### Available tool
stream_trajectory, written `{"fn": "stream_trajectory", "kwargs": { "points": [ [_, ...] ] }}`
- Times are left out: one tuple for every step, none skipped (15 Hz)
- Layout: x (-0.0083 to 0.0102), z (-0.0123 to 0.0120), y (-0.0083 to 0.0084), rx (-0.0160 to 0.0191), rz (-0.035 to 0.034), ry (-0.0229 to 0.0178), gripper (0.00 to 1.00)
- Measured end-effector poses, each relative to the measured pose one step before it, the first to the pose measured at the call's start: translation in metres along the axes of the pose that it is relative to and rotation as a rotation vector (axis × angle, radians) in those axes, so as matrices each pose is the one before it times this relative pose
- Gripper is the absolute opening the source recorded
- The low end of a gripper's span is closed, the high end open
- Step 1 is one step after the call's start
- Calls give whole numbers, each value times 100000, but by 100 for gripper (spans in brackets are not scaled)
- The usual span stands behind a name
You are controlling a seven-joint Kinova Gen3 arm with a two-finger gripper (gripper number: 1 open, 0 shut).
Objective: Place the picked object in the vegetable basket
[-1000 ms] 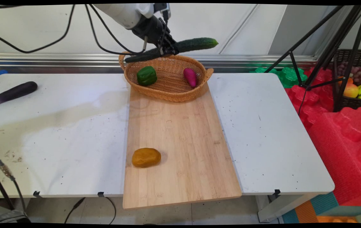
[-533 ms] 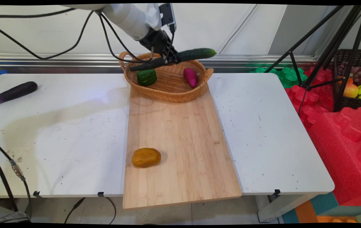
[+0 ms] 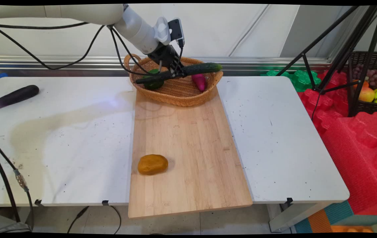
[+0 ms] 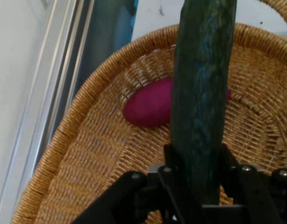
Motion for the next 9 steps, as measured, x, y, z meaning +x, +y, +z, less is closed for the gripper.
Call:
{"fn": "stream_trajectory", "kwargs": {
  "points": [
    [-246,309,85,-377,-637,-335,0],
    [-234,253,82,-319,-607,-273,0],
    [-173,241,83,-310,-458,-230,0],
    [-134,140,53,-178,-380,-159,100],
    [-127,67,32,-69,-306,-75,100],
    [-126,98,39,-125,-389,-40,100],
    [-114,85,43,-99,-339,14,100],
    [-28,66,48,-74,-229,106,100],
    [2,-32,42,10,-120,185,100]
  ]
}}
